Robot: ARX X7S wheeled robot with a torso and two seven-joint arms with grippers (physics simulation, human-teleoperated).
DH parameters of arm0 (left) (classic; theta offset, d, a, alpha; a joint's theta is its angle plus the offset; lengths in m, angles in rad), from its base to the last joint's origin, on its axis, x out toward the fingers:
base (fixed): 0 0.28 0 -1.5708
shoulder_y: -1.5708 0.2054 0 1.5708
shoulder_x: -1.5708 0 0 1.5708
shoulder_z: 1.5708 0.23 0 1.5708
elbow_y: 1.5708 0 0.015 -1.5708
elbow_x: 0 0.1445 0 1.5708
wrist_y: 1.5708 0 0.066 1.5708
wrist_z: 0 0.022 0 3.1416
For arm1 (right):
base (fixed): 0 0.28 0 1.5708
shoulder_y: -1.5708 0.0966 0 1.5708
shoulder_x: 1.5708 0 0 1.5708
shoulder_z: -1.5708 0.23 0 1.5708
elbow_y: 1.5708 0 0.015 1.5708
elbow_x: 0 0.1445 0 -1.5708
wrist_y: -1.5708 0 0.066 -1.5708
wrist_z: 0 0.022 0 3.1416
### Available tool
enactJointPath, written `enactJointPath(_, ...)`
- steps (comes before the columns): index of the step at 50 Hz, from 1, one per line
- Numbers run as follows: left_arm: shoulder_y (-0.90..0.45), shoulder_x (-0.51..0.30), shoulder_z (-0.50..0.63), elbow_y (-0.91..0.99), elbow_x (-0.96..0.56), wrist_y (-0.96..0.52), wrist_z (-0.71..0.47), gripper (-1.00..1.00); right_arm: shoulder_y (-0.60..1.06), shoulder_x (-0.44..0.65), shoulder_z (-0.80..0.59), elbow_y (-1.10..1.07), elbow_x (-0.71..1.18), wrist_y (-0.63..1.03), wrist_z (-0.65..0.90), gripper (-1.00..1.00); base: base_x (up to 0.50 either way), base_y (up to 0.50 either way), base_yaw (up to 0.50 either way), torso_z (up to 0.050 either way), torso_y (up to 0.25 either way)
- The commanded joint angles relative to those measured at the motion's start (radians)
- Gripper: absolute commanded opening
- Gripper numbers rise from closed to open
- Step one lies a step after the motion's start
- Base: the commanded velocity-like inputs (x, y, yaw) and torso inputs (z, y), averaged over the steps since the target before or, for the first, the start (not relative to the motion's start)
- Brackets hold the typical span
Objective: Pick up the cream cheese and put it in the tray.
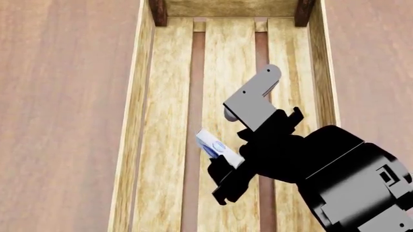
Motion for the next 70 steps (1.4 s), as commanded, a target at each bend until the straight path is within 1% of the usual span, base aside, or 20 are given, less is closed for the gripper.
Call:
enactJointPath(1, -0.001, 0.000, 0.001, -0.001, 0.001, -0.001, -0.001, 1.00, -0.004, -0.002, -0.011, 0.013, -0.029, -0.014, 0.017, 1.00, 0.00, 0.00, 0.00, 0.000, 0.000)
enactJointPath(8, -0.003, 0.001, 0.002, -0.005, 0.002, -0.001, -0.001, 1.00, -0.007, 0.000, -0.011, 0.022, -0.030, -0.022, 0.016, 1.00, 0.00, 0.00, 0.00, 0.000, -0.002)
enactJointPath(13, -0.005, 0.002, 0.002, -0.007, 0.003, -0.001, -0.002, 1.00, -0.013, 0.015, -0.007, -0.025, -0.025, -0.007, 0.032, 1.00, 0.00, 0.00, 0.00, 0.000, 0.000)
enactJointPath(24, 0.000, 0.000, 0.001, 0.007, 0.000, -0.011, 0.001, 1.00, -0.026, 0.105, 0.049, -0.272, 0.036, 0.080, 0.106, 1.00, 0.00, 0.00, 0.00, 0.000, 0.000)
enactJointPath(31, 0.004, -0.001, -0.002, 0.012, 0.000, -0.012, -0.001, 1.00, -0.039, 0.167, 0.123, -0.365, 0.090, 0.109, 0.144, 1.00, 0.00, 0.00, 0.00, 0.000, 0.000)
enactJointPath(42, 0.008, -0.006, -0.011, 0.017, -0.001, -0.014, -0.007, 1.00, -0.110, 0.260, 0.269, -0.482, 0.172, 0.086, 0.224, 1.00, 0.00, 0.00, 0.00, 0.000, 0.000)
enactJointPath(46, 0.003, -0.008, -0.016, 0.016, -0.006, -0.026, -0.004, 1.00, -0.195, 0.314, 0.370, -0.542, 0.214, 0.019, 0.276, 1.00, 0.00, 0.00, 0.00, 0.000, 0.000)
enactJointPath(55, -0.009, -0.015, -0.024, 0.033, -0.020, -0.073, 0.019, 1.00, -0.380, 0.376, 0.489, -0.591, 0.218, -0.120, 0.370, 1.00, 0.00, 0.00, 0.00, 0.000, -0.001)
enactJointPath(58, -0.003, -0.013, -0.045, 0.086, 0.014, -0.129, 0.030, 1.00, -0.449, 0.379, 0.547, -0.580, 0.222, -0.189, 0.399, 1.00, 0.00, 0.00, 0.00, 0.000, 0.000)
enactJointPath(61, -0.002, -0.025, -0.059, 0.129, -0.003, -0.160, 0.047, 1.00, -0.518, 0.384, 0.593, -0.585, 0.212, -0.258, 0.427, 1.00, 0.00, 0.00, 0.00, 0.000, 0.000)
enactJointPath(63, 0.000, -0.038, -0.082, 0.165, -0.024, -0.186, 0.053, 1.00, -0.590, 0.373, 0.666, -0.580, 0.225, -0.327, 0.467, 1.00, 0.00, 0.00, 0.00, 0.000, 0.000)
enactJointPath(64, 0.000, -0.038, -0.082, 0.166, -0.024, -0.186, 0.054, 1.00, -0.591, 0.374, 0.667, -0.580, 0.226, -0.328, 0.467, 1.00, 0.00, 0.00, 0.00, 0.000, 0.000)
enactJointPath(65, -0.002, -0.049, -0.097, 0.197, -0.041, -0.213, 0.066, 1.00, -0.642, 0.367, 0.692, -0.581, 0.183, -0.382, 0.505, 1.00, 0.00, 0.00, 0.00, 0.000, 0.000)
enactJointPath(70, -0.024, -0.081, -0.119, 0.263, -0.108, -0.275, 0.111, 1.00, -0.767, 0.353, 0.764, -0.608, 0.156, -0.475, 0.568, 1.00, 0.00, 0.00, 0.00, 0.000, 0.000)
